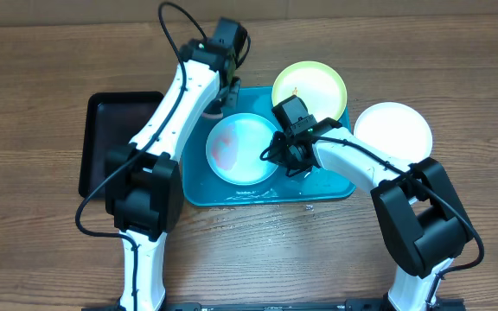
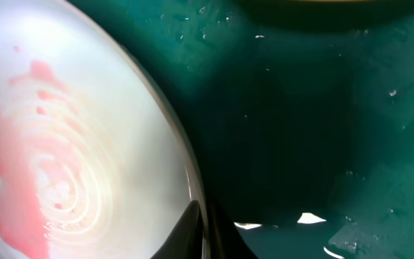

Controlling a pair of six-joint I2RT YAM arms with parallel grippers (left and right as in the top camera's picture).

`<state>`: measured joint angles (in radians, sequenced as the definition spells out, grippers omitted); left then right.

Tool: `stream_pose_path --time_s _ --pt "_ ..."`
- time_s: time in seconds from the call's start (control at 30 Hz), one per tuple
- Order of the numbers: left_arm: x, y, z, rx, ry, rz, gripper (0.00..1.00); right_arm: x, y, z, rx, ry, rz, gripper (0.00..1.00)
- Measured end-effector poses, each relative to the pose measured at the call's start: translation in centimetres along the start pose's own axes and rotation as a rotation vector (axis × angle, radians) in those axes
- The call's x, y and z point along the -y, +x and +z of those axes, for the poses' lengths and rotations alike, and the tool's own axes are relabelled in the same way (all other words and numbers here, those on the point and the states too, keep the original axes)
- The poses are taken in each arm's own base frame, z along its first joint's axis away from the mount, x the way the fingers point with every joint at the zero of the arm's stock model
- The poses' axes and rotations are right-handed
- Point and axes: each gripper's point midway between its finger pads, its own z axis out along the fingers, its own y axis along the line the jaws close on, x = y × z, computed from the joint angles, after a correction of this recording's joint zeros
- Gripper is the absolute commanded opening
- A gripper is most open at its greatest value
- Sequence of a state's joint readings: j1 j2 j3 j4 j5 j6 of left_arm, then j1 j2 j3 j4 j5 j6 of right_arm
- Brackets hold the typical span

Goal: Clean dirty plates on tray and stack at the side

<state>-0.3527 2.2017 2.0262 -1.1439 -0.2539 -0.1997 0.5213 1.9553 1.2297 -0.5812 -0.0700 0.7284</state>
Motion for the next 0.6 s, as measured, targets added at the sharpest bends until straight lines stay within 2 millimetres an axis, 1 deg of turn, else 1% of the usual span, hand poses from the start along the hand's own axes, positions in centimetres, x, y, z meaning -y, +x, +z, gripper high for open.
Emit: stream_pose_path --time_s 0.07,0.13,0.17,0.23,0.27,0.3,0.33,0.43,0.6 --pt "-0.5 0.2 -1.1 -0.018 -0.012 -0.018 0.04 0.0 0.0 0.0 0.002 0.002 -0.007 0.17" --pt "-0.7 0.7 -1.5 -0.039 -0.021 -0.031 0.04 -0.1 -0.3 0.0 0.013 -0.004 -0.008 0.24" --pt "-0.9 1.3 -1.6 -0.064 -0.027 -0.035 0.04 -0.3 -0.4 0.0 0.017 -0.012 -0.009 0.27" --pt "-1.0 2.1 -1.6 -0.095 -0.030 -0.037 0.04 -0.7 -0.6 0.1 0.025 -0.028 -0.016 0.27" --pt "-1.0 2.3 -1.7 -0.106 -0.028 -0.037 0.04 -0.8 -0.6 0.2 0.023 -0.035 -0.018 0.22" --pt "-1.0 2.5 -1.7 -0.113 -0.027 -0.039 0.04 -0.9 -0.6 0.4 0.022 -0.041 -0.021 0.08" --pt "-0.9 2.5 -1.7 -0.115 -0.024 -0.042 0.04 -1.0 -0.5 0.4 0.017 -0.044 -0.029 0.04" --pt "-0.8 2.6 -1.7 -0.117 -0.017 -0.050 0.04 -0.9 -0.2 0.5 -0.009 -0.050 -0.015 0.04" --pt "-0.7 2.6 -1.7 -0.119 -0.012 -0.054 0.04 -0.1 0.4 0.0 -0.055 -0.027 -0.004 0.04"
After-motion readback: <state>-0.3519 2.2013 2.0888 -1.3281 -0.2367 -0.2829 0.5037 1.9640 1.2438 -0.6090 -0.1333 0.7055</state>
